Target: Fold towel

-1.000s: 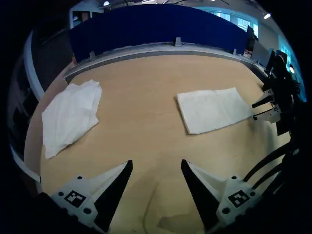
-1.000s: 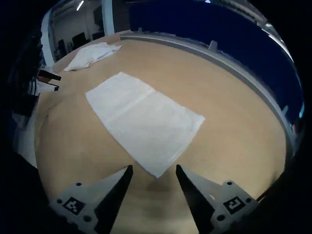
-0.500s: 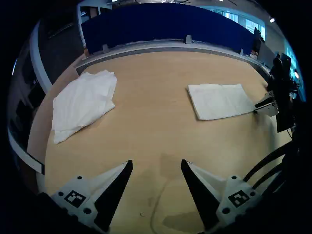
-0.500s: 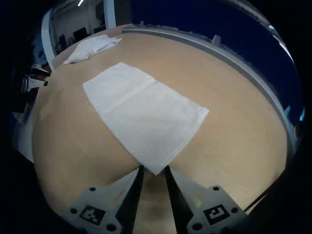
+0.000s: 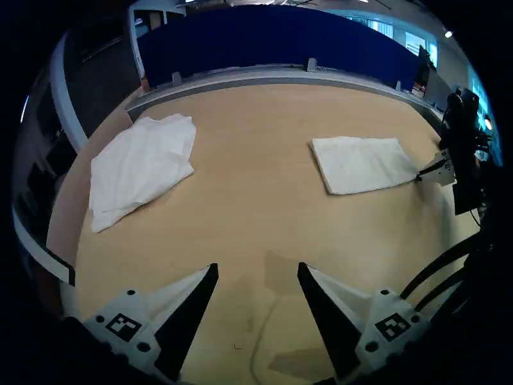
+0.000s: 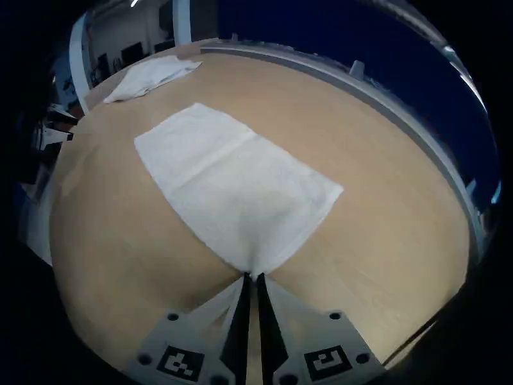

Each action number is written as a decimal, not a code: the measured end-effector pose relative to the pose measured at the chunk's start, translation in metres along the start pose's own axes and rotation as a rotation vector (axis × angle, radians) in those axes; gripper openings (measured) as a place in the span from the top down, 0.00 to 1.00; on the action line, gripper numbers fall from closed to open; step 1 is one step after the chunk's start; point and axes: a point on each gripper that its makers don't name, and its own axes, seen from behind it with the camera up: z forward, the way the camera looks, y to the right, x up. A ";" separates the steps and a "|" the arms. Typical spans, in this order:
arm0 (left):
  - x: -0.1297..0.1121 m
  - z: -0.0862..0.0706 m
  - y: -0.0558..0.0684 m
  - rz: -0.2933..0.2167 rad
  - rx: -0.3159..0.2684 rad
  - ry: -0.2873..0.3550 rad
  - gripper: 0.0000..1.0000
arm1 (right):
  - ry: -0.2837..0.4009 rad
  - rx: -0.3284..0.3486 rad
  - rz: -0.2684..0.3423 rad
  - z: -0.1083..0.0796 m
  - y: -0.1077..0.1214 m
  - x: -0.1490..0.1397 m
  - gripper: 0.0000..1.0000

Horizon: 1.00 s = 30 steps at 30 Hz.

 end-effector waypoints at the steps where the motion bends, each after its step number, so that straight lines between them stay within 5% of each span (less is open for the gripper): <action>1: 0.000 -0.001 0.000 -0.002 0.000 0.000 0.08 | 0.004 0.000 0.002 -0.001 0.000 0.002 0.93; 12: 0.005 -0.007 -0.006 -0.011 0.003 0.013 0.08 | 0.084 -0.011 -0.022 -0.028 0.006 0.054 0.93; 22: 0.014 -0.018 -0.011 -0.036 0.005 0.049 0.08 | 0.173 -0.010 -0.151 -0.055 -0.007 0.131 0.93; 30: 0.014 -0.026 -0.015 -0.049 0.006 0.068 0.08 | 0.174 -0.002 -0.219 -0.054 -0.016 0.154 0.93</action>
